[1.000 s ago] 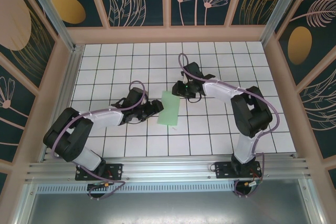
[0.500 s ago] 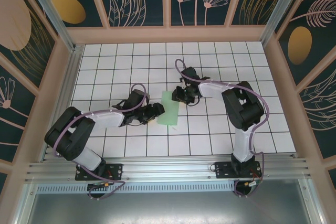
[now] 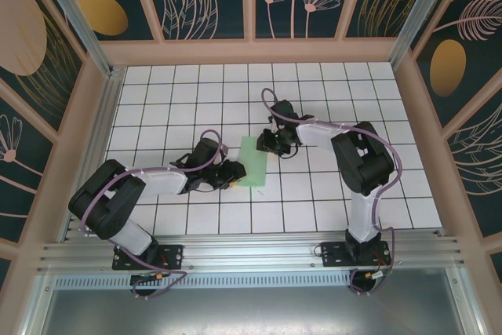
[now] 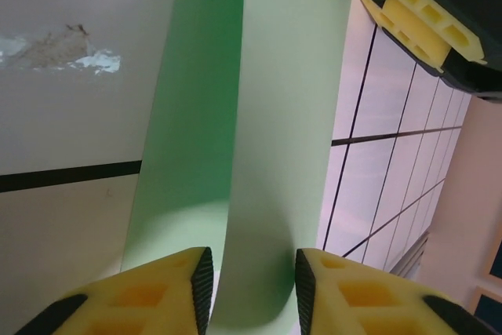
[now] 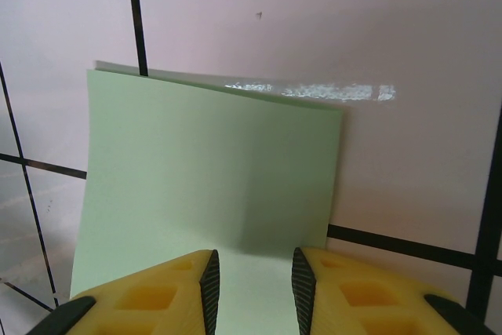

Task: Fold a paper plane with a square sheet of paper (pick it up from the middle)
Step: Fold the triangle a second time at the center of the table.

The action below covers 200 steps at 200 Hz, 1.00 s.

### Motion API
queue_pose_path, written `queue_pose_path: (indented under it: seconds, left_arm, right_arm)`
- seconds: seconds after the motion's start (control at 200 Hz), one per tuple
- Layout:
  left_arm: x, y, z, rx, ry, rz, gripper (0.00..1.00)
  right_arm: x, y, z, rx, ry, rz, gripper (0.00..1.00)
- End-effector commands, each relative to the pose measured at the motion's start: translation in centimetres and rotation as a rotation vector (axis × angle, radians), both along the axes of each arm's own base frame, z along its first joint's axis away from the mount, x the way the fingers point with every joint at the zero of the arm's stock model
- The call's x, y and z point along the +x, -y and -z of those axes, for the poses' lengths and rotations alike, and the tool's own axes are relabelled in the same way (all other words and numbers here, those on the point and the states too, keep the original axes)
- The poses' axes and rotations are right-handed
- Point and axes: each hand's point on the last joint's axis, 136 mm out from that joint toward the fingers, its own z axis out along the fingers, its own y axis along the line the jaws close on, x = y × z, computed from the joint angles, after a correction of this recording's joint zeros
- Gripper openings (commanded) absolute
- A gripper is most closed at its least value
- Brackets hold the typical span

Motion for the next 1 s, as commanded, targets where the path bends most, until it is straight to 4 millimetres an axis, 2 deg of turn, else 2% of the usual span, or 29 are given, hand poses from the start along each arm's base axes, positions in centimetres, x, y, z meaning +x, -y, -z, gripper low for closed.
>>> queue_pose_path:
  seconds: [0.0,0.08,0.18,0.475,0.696,0.856,0.996]
  left_arm:
    - [0.4,-0.6,1.0,0.042,-0.005,-0.046,0.29]
    - [0.2,-1.2,1.5,0.065,-0.016,-0.065,0.27]
    - [0.4,-1.3,1.3,0.057,-0.003,-0.078,0.27]
    - [0.7,0.0,-0.2,-0.083,0.031,-0.088,0.26]
    - [0.9,-0.3,0.3,-0.046,0.03,-0.093,0.12]
    - [1.0,-0.7,0.9,0.001,0.032,-0.092,0.09]
    - [1.1,-0.4,1.0,0.001,0.035,-0.08,0.01]
  right_arm:
    - [0.3,0.8,0.2,0.01,-0.012,0.018,0.35]
    - [0.8,0.5,-1.4,0.039,0.021,0.018,0.35]
    - [1.1,0.1,-2.7,0.071,0.041,0.006,0.35]
    - [0.1,-0.4,-3.3,0.123,0.028,-0.024,0.36]
    - [-0.2,-0.1,-2.7,0.11,0.013,-0.016,0.36]
    - [0.1,-0.2,-4.6,0.13,0.054,-0.015,0.36]
    - [-0.9,0.1,-5.5,0.146,0.056,-0.023,0.36]
